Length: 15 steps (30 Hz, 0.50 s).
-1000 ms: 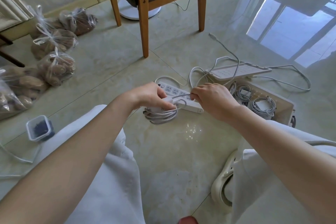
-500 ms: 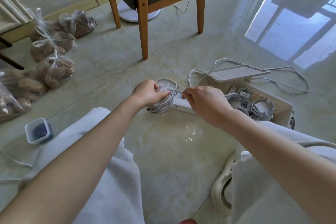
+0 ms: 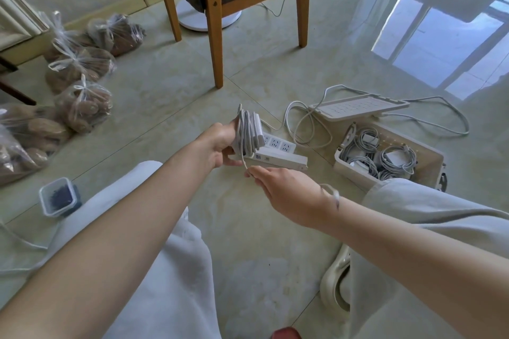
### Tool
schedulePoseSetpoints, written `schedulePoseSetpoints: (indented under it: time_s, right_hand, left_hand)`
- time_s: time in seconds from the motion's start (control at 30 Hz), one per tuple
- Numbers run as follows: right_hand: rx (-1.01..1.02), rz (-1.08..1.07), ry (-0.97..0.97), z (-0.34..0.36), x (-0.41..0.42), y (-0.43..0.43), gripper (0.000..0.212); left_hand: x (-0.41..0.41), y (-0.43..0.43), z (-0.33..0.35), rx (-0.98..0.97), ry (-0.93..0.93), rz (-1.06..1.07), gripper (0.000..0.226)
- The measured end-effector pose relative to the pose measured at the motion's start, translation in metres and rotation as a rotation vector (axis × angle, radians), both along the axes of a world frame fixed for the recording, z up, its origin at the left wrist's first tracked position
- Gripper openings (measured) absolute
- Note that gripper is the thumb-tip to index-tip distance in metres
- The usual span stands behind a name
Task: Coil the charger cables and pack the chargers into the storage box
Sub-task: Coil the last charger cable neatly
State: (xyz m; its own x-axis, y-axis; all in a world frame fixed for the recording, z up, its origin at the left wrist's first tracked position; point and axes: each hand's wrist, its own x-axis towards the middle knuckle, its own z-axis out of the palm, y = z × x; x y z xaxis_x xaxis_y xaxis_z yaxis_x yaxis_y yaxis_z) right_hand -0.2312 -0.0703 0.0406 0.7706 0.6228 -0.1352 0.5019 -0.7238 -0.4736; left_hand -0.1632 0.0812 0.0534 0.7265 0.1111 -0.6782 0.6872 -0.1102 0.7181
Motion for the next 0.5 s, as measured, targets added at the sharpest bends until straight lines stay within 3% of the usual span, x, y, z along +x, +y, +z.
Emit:
schedulePoseSetpoints:
  time_s: [0.17, 0.5]
  right_hand:
    - [-0.005, 0.015, 0.092, -0.004, 0.012, -0.011, 0.026]
    - [0.106, -0.144, 0.287, -0.008, 0.039, -0.031, 0.025]
  left_hand:
    - [-0.006, -0.002, 0.002, -0.112, 0.098, -0.022, 0.040]
    - [-0.005, 0.013, 0.020, -0.394, 0.093, -0.055, 0.031]
